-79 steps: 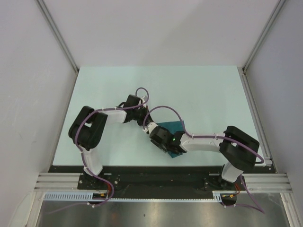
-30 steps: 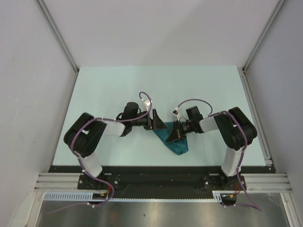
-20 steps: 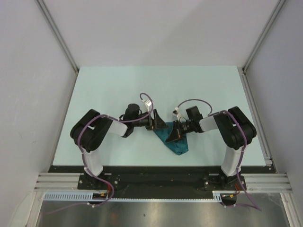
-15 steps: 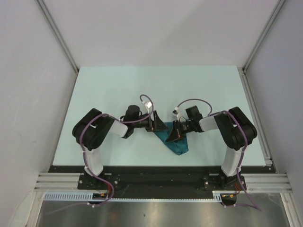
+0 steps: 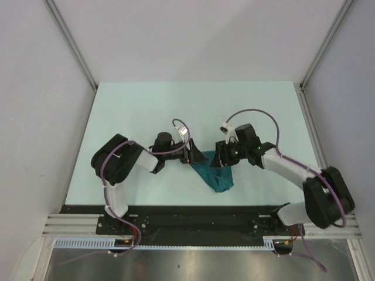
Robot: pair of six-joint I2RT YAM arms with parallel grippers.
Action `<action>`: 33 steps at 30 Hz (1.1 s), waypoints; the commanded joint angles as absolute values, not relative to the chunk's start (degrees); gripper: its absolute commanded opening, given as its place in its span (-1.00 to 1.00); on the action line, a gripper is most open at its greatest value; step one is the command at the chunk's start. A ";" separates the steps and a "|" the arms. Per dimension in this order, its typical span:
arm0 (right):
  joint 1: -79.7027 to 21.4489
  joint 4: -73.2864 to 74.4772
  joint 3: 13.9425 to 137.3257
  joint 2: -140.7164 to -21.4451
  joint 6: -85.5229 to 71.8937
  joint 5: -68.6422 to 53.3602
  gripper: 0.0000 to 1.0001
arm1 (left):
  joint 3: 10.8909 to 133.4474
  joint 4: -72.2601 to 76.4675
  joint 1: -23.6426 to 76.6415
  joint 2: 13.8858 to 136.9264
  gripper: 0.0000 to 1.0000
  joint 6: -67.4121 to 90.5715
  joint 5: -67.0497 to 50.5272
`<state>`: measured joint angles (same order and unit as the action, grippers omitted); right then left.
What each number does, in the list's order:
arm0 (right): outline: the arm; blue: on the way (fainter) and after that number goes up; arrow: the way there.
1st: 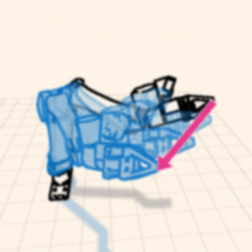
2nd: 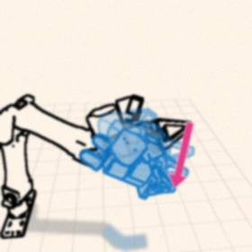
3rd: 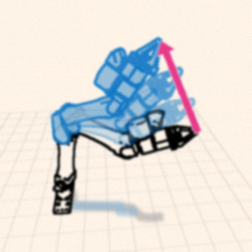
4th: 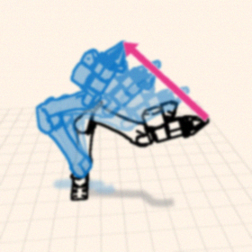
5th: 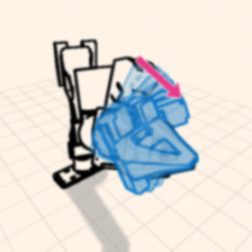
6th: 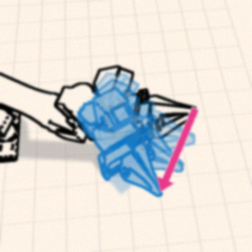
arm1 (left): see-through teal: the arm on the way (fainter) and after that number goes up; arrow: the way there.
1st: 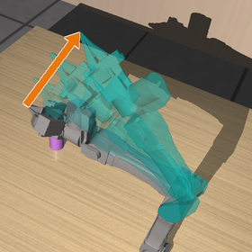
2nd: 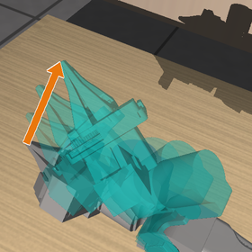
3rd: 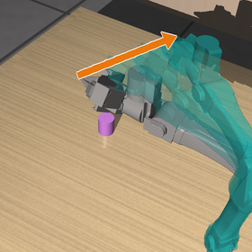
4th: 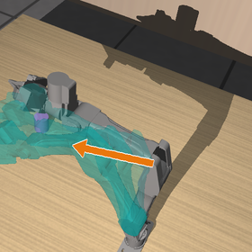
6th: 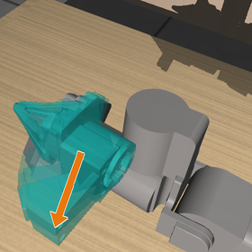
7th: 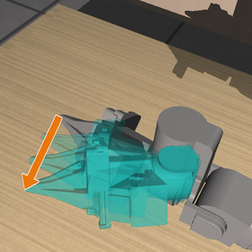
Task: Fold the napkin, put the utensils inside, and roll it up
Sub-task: Roll the napkin with the utensil
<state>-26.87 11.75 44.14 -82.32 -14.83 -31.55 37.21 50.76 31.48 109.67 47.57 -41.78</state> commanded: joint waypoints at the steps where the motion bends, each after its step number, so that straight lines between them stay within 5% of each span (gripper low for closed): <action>1: -39.79 15.91 43.42 -70.60 -9.15 -10.69 0.28 | 36.73 37.54 31.90 114.17 0.75 45.61 -37.09; 12: -61.51 19.15 43.94 -78.04 -9.49 13.62 0.25 | 38.58 32.08 31.90 114.00 0.75 46.14 -37.09; 33: -63.37 28.74 45.97 -83.76 -17.93 21.45 0.23 | 39.99 29.18 31.82 112.50 0.76 45.26 -37.18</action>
